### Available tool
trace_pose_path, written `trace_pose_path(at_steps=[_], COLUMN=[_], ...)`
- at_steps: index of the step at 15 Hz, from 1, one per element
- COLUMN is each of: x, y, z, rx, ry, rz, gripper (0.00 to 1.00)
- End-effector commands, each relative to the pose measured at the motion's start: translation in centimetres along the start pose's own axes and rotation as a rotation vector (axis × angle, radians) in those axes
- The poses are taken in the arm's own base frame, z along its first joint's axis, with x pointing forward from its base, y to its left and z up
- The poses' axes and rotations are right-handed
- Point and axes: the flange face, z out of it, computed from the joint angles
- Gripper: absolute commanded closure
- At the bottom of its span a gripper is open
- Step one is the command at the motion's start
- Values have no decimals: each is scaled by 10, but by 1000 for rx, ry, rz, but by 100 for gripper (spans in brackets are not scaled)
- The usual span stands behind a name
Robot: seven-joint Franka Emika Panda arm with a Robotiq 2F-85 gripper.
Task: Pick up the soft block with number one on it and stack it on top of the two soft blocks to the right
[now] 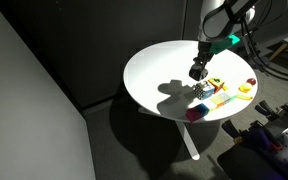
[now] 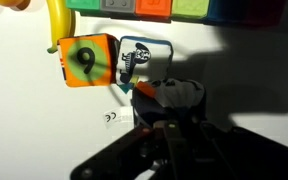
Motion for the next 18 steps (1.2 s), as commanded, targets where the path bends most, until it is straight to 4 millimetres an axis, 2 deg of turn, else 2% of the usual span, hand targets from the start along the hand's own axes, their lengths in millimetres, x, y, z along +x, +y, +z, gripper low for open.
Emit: trace_pose_path(at_steps=[1,6,10,18], x=[-8,-18,-28,-43], y=[27,61,80,92], z=[-6,4,14,30], rx=[-6,34,87,164], ry=[-3,-8,-16,-11], rz=[48,92,116,92], gripper=[95,95,95,94])
